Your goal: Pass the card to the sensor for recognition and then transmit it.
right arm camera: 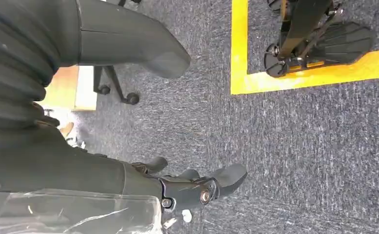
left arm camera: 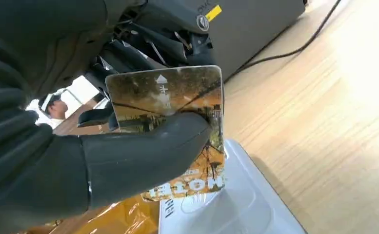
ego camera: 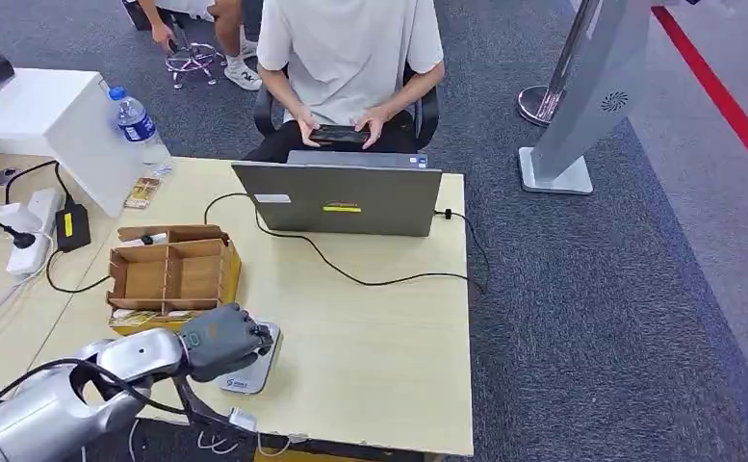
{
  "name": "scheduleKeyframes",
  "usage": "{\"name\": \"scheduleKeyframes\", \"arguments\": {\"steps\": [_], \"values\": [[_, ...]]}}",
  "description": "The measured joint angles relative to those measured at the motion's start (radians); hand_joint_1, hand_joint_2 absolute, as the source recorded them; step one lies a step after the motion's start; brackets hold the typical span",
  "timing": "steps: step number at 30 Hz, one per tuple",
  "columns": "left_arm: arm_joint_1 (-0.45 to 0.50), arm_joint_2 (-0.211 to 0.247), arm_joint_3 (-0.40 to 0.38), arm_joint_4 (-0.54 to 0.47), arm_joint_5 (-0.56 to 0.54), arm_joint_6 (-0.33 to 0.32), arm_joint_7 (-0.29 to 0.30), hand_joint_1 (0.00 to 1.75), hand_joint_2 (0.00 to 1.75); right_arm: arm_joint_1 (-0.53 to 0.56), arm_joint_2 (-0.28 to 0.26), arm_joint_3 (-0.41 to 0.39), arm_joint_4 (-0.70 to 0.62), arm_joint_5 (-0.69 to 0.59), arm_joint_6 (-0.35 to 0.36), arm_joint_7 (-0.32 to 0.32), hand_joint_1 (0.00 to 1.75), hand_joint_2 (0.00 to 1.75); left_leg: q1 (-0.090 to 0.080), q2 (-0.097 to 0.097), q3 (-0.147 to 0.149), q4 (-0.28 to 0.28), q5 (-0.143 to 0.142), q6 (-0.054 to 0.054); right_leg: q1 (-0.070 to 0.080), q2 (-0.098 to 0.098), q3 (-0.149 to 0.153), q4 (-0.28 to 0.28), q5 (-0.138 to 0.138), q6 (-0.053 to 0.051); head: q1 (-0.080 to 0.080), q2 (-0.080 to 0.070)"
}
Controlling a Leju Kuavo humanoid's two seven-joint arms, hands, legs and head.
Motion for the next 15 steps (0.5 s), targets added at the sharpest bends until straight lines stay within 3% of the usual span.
{"name": "scheduleKeyframes", "arguments": {"steps": [3, 12, 15], "values": [[0.000, -0.005, -0.001, -0.001, 0.011, 0.090, -0.002, 1.75, 1.75, 0.000, 0.000, -0.009, 0.000, 0.005, 0.000, 0.000, 0.00, 1.75, 0.000, 0.000, 0.000, 0.000, 0.000, 0.000, 0.000, 0.000, 0.000, 0.000, 0.000, 0.000, 0.000, 0.000], [0.001, -0.021, -0.001, -0.002, 0.010, 0.111, -0.003, 1.75, 1.75, 0.000, 0.000, -0.016, 0.000, 0.006, 0.000, 0.000, 0.00, 1.75, 0.000, 0.000, 0.000, 0.000, 0.000, 0.000, 0.000, 0.000, 0.000, 0.000, 0.000, 0.000, 0.000, 0.000], [0.025, -0.056, 0.020, -0.021, -0.033, 0.266, -0.008, 1.75, 1.75, 0.000, 0.000, -0.020, 0.000, 0.011, -0.002, 0.000, 0.00, 1.75, 0.000, 0.000, 0.000, 0.000, 0.000, 0.000, 0.000, 0.000, 0.000, 0.000, 0.000, 0.000, 0.000, 0.000]]}}
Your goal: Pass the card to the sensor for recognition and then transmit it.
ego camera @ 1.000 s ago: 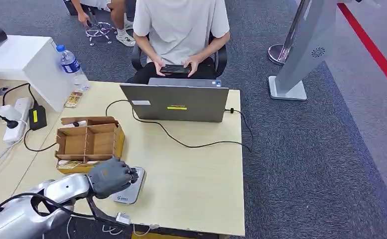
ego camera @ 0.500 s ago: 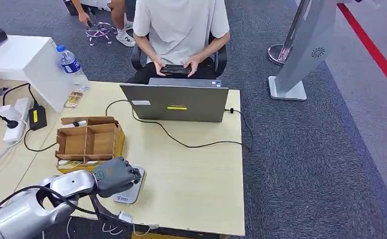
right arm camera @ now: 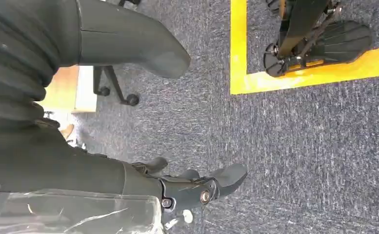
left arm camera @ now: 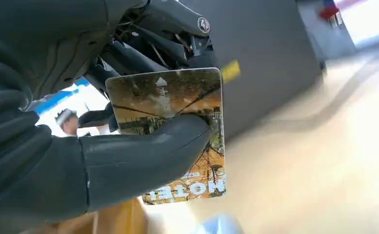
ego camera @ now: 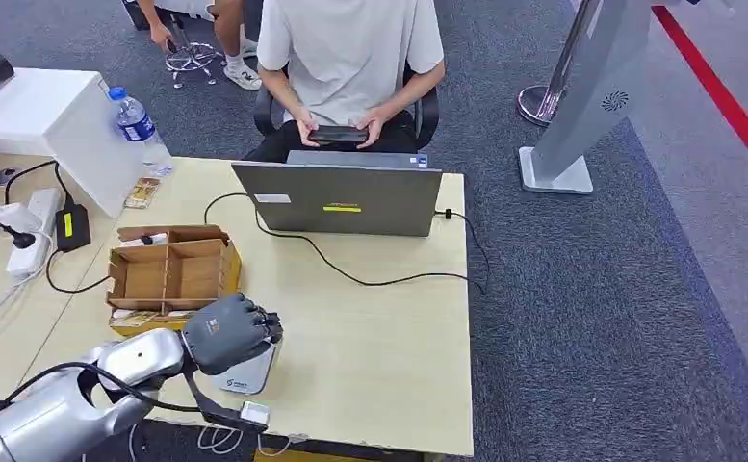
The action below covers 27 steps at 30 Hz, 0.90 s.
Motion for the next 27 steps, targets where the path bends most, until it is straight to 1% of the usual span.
{"name": "scheduleKeyframes", "arguments": {"steps": [2, 4, 5, 6, 7, 8, 9, 10, 11, 13, 15, 16, 18, 19, 21, 24, 27], "values": [[0.026, -0.045, 0.041, -0.034, -0.056, 0.135, 0.011, 1.75, 1.75, 0.000, 0.000, -0.002, 0.000, 0.008, -0.002, -0.002, 0.00, 1.75, 0.000, -0.001, -0.001, 0.000, 0.000, 0.000, 0.000, -0.001, 0.000, 0.000, 0.000, 0.000, 0.000, 0.000], [0.049, -0.108, 0.103, -0.102, -0.111, 0.260, 0.021, 1.75, 1.75, -0.002, 0.001, -0.001, 0.000, 0.027, -0.003, -0.005, 0.00, 1.75, 0.000, -0.001, -0.001, 0.001, 0.000, 0.000, 0.000, -0.001, 0.000, 0.000, 0.000, 0.001, 0.000, 0.000], [0.050, -0.125, 0.131, -0.128, -0.121, 0.296, 0.025, 1.75, 1.75, -0.001, 0.001, -0.001, 0.000, 0.037, -0.003, -0.006, 0.00, 1.75, 0.000, -0.001, -0.001, 0.001, 0.000, 0.000, 0.000, -0.001, 0.000, 0.000, 0.000, 0.001, 0.000, 0.000], [0.045, -0.157, 0.173, -0.158, -0.128, 0.339, 0.031, 1.75, 1.75, -0.001, 0.002, 0.000, 0.000, 0.051, -0.003, -0.006, 0.00, 1.75, 0.000, -0.001, -0.002, 0.001, 0.000, 0.000, 0.000, -0.001, 0.000, 0.000, 0.000, 0.001, 0.002, 0.000], [0.030, -0.174, 0.210, -0.178, -0.121, 0.358, 0.036, 1.75, 1.75, -0.002, 0.002, 0.002, 0.000, 0.063, -0.002, -0.006, 0.00, 1.75, 0.000, -0.001, -0.001, 0.002, 0.000, 0.000, 0.000, -0.001, 0.000, 0.000, 0.001, 0.001, 0.001, 0.000], [0.005, -0.196, 0.248, -0.183, -0.123, 0.356, 0.046, 1.75, 1.75, -0.005, 0.003, 0.005, 0.000, 0.076, 0.001, -0.005, 0.00, 1.75, 0.000, -0.002, -0.002, 0.002, 0.001, 0.001, 0.000, -0.002, 0.000, 0.000, 0.001, 0.001, 0.001, 0.000], [-0.035, -0.220, 0.299, -0.176, -0.143, 0.338, 0.068, 1.75, 1.75, -0.013, 0.005, 0.010, 0.000, 0.096, 0.006, 0.001, 0.00, 1.75, 0.000, -0.002, -0.002, 0.002, 0.001, 0.001, 0.000, -0.003, 0.000, 0.000, 0.002, 0.001, 0.002, 0.000], [-0.081, -0.232, 0.332, -0.148, -0.159, 0.332, 0.077, 1.75, 1.75, -0.022, 0.005, 0.015, 0.000, 0.111, 0.011, 0.009, 0.00, 1.75, 0.000, -0.002, -0.002, 0.002, 0.002, 0.000, 0.000, -0.003, -0.001, 0.000, 0.003, 0.001, 0.001, 0.000], [-0.148, -0.248, 0.372, -0.080, -0.172, 0.342, 0.072, 1.75, 1.75, -0.033, 0.007, 0.021, 0.000, 0.127, 0.017, 0.018, 0.00, 1.75, 0.000, -0.002, -0.003, 0.002, 0.004, 0.000, 0.000, -0.003, -0.002, 0.001, 0.005, 0.000, 0.001, 0.000], [-0.276, -0.277, 0.446, 0.096, -0.185, 0.374, 0.055, 1.75, 1.75, -0.055, 0.010, 0.036, 0.000, 0.151, 0.028, 0.030, 0.00, 1.75, 0.001, -0.002, -0.004, 0.001, 0.007, -0.002, 0.001, -0.002, -0.004, 0.001, 0.008, -0.001, 0.001, 0.000], [-0.385, -0.308, 0.504, 0.296, -0.190, 0.445, 0.027, 1.75, 1.75, -0.072, 0.012, 0.046, 0.000, 0.167, 0.035, 0.039, 0.00, 1.75, 0.001, 0.000, -0.004, 0.001, 0.010, -0.003, 0.001, 0.000, -0.006, 0.002, 0.010, -0.002, -0.001, 0.000], [-0.426, -0.324, 0.524, 0.388, -0.189, 0.472, 0.019, 1.75, 1.75, -0.077, 0.014, 0.051, 0.000, 0.173, 0.037, 0.042, 0.00, 1.75, 0.001, 0.001, -0.004, 0.001, 0.010, -0.003, 0.001, 0.001, -0.006, 0.003, 0.010, -0.002, -0.002, 0.000], [-0.478, -0.350, 0.549, 0.517, -0.189, 0.491, 0.012, 1.75, 1.75, -0.083, 0.016, 0.057, 0.000, 0.176, 0.039, 0.047, 0.00, 1.75, 0.001, 0.000, -0.004, 0.001, 0.011, -0.003, 0.001, 0.000, -0.006, 0.003, 0.010, -0.002, -0.001, 0.000], [-0.492, -0.359, 0.555, 0.557, -0.193, 0.493, 0.012, 1.75, 1.75, -0.085, 0.016, 0.058, 0.000, 0.179, 0.040, 0.047, 0.00, 1.75, 0.001, 0.000, -0.004, 0.001, 0.011, -0.003, 0.001, 0.000, -0.006, 0.003, 0.010, -0.002, -0.002, 0.000], [-0.524, -0.382, 0.562, 0.642, -0.219, 0.485, 0.037, 1.75, 1.75, -0.087, 0.017, 0.060, 0.000, 0.182, 0.042, 0.051, 0.00, 1.75, 0.001, 0.000, -0.006, 0.001, 0.011, -0.003, 0.001, 0.000, -0.007, 0.003, 0.010, -0.002, -0.001, 0.000], [-0.580, -0.415, 0.562, 0.757, -0.244, 0.416, 0.082, 1.75, 1.75, -0.093, 0.018, 0.061, 0.000, 0.183, 0.043, 0.060, 0.00, 1.75, 0.000, -0.001, -0.008, 0.002, 0.011, -0.003, 0.000, -0.001, -0.008, 0.003, 0.010, -0.002, -0.001, 0.000], [-0.623, -0.448, 0.562, 0.845, -0.250, 0.395, 0.095, 1.75, 1.75, -0.095, 0.020, 0.061, 0.000, 0.184, 0.043, 0.059, 0.00, 1.75, 0.000, -0.001, -0.009, 0.002, 0.011, -0.003, 0.000, -0.001, -0.009, 0.002, 0.011, -0.002, 0.000, 0.000]]}}
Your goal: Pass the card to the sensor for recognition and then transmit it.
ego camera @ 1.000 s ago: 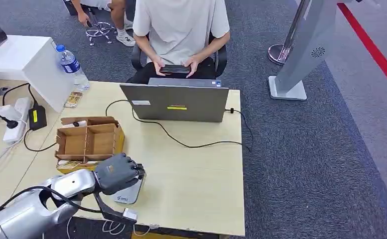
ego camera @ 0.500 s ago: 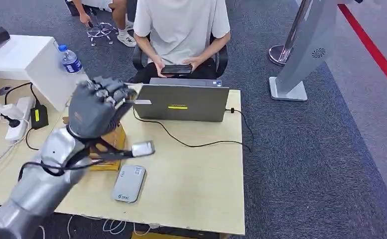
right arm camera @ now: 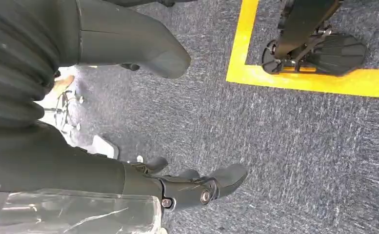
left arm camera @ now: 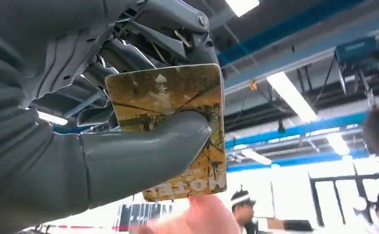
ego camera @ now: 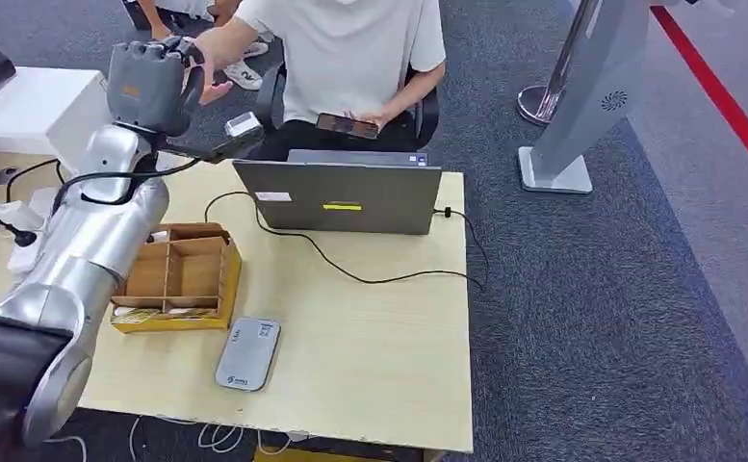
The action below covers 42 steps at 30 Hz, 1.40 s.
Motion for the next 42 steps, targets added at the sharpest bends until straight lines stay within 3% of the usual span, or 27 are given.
{"name": "scheduleKeyframes", "arguments": {"steps": [5, 6, 16, 20, 24, 26, 32, 37, 42], "values": [[-0.030, -0.024, 0.000, 0.068, 0.007, -0.013, 0.003, 1.75, 1.75, -0.001, 0.001, 0.000, 0.000, 0.000, 0.000, -0.002, 0.00, 1.75, 0.000, 0.000, 0.000, 0.000, 0.000, 0.000, 0.000, 0.000, -0.001, 0.000, 0.000, 0.000, 0.000, 0.000], [-0.032, -0.026, 0.000, 0.077, 0.008, -0.015, 0.003, 0.00, 1.75, -0.001, 0.001, 0.000, 0.000, 0.002, 0.000, -0.002, 0.00, 1.75, 0.000, 0.000, 0.000, 0.000, 0.000, 0.000, 0.000, 0.000, -0.001, 0.000, 0.000, 0.000, -0.001, 0.000], [-0.026, -0.028, 0.000, 0.108, 0.087, -0.036, -0.055, 0.00, 1.75, 0.001, 0.001, -0.001, 0.001, 0.006, -0.003, -0.003, 0.00, 1.75, 0.000, 0.000, -0.001, 0.000, 0.000, 0.000, 0.000, 0.000, -0.002, 0.000, 0.000, 0.000, 0.000, 0.000], [0.039, -0.024, 0.001, 0.019, 0.169, -0.085, -0.087, 0.00, 1.75, 0.012, 0.001, -0.011, 0.001, -0.010, -0.008, -0.013, 0.00, 1.75, 0.000, 0.000, -0.001, 0.000, 0.000, 0.000, 0.000, 0.000, -0.001, 0.000, 0.000, 0.000, 0.000, 0.000], [0.165, 0.004, 0.001, -0.188, 0.201, -0.181, -0.073, 0.00, 1.75, 0.034, 0.001, -0.036, 0.001, -0.034, -0.016, -0.034, 0.00, 1.75, 0.000, 0.001, -0.002, 0.000, -0.001, 0.000, 0.000, 0.001, -0.002, 0.000, 0.000, 0.000, 0.001, 0.000], [0.265, 0.039, -0.003, -0.356, 0.203, -0.220, -0.056, 0.00, 1.75, 0.050, 0.001, -0.055, 0.001, -0.055, -0.023, -0.051, 0.00, 1.75, 0.000, 0.002, -0.002, -0.001, -0.002, 0.001, 0.000, 0.002, -0.002, 0.000, -0.001, 0.000, 0.000, 0.000], [0.602, 0.175, -0.012, -0.776, 0.187, -0.221, -0.044, 0.00, 1.75, 0.091, 0.001, -0.115, 0.001, -0.092, -0.037, -0.063, 0.00, 1.75, 0.000, 0.004, -0.002, -0.001, -0.005, 0.000, 0.000, 0.004, -0.005, 0.000, -0.004, -0.001, -0.002, 0.000], [0.835, 0.264, -0.012, -0.978, 0.149, -0.180, -0.062, 0.00, 1.75, 0.097, 0.001, -0.158, 0.000, -0.111, -0.052, -0.065, 0.00, 1.75, 0.000, 0.004, -0.002, -0.002, -0.005, 0.000, 0.000, 0.004, -0.005, 0.000, -0.005, 0.001, -0.001, 0.000], [1.022, 0.334, 0.014, -1.078, 0.190, -0.212, -0.053, 0.00, 1.75, 0.102, 0.001, -0.190, 0.000, -0.120, -0.060, -0.065, 0.00, 1.75, 0.000, 0.003, -0.003, -0.002, -0.005, 0.000, 0.000, 0.003, -0.004, -0.001, -0.005, 0.001, -0.001, 0.000]]}}
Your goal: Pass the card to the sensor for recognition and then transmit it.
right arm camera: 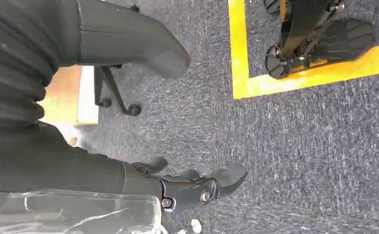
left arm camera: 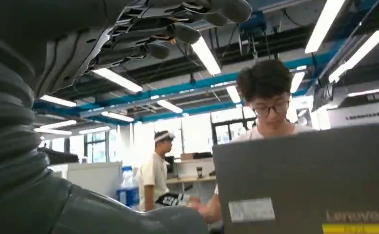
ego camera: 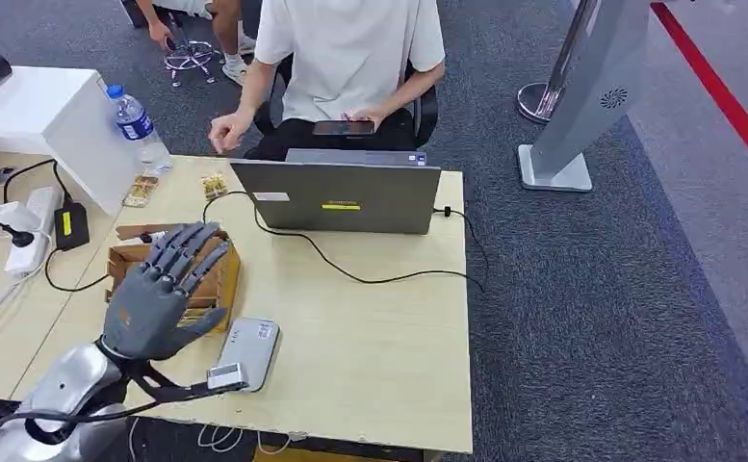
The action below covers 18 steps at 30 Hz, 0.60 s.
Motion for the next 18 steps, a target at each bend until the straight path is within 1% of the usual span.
{"name": "scheduleKeyframes", "arguments": {"steps": [2, 5, 7, 10, 13, 18], "values": [[0.054, 0.020, 0.032, -0.017, 0.015, -0.039, 0.009, 0.00, 1.75, 0.000, 0.000, -0.011, 0.000, -0.003, -0.001, 0.002, 0.00, 1.75, 0.000, 0.000, 0.000, 0.000, 0.000, 0.000, 0.000, 0.000, 0.000, 0.000, 0.000, 0.000, 0.000, 0.000], [0.104, 0.038, 0.071, -0.024, 0.035, -0.121, 0.027, 0.00, 1.75, 0.001, 0.000, -0.023, 0.000, -0.007, -0.002, 0.007, 0.00, 1.75, 0.000, -0.001, 0.000, 0.000, 0.000, 0.000, 0.000, -0.001, 0.000, 0.000, 0.000, 0.000, 0.000, 0.000], [0.125, 0.045, 0.096, -0.023, 0.043, -0.186, 0.047, 0.00, 1.75, 0.001, 0.000, -0.029, 0.000, -0.007, -0.002, 0.012, 0.00, 1.75, 0.000, -0.001, 0.000, 0.000, 0.000, 0.000, 0.000, -0.001, 0.001, 0.000, 0.000, 0.000, 0.000, 0.000], [0.140, 0.047, 0.128, -0.019, 0.047, -0.252, 0.081, 0.00, 1.75, 0.001, 0.000, -0.041, 0.000, -0.006, -0.003, 0.015, 0.00, 1.75, 0.000, -0.002, 0.000, 0.000, 0.000, 0.000, 0.000, -0.002, 0.001, 0.000, 0.000, 0.000, 0.000, 0.000], [0.138, 0.047, 0.148, -0.006, 0.047, -0.286, 0.098, 0.00, 1.75, 0.000, 0.000, -0.046, 0.000, 0.001, -0.003, 0.015, 0.00, 1.75, 0.000, -0.002, 0.000, 0.000, 0.000, 0.000, 0.000, -0.002, 0.001, 0.000, 0.000, 0.000, 0.000, 0.000], [0.128, 0.046, 0.159, 0.021, 0.048, -0.314, 0.107, 0.00, 1.75, 0.000, 0.000, -0.049, 0.000, 0.007, -0.003, 0.016, 0.00, 1.75, 0.000, -0.002, 0.000, 0.000, 0.000, 0.000, 0.000, -0.002, 0.001, 0.000, 0.000, 0.000, 0.000, 0.000]]}}
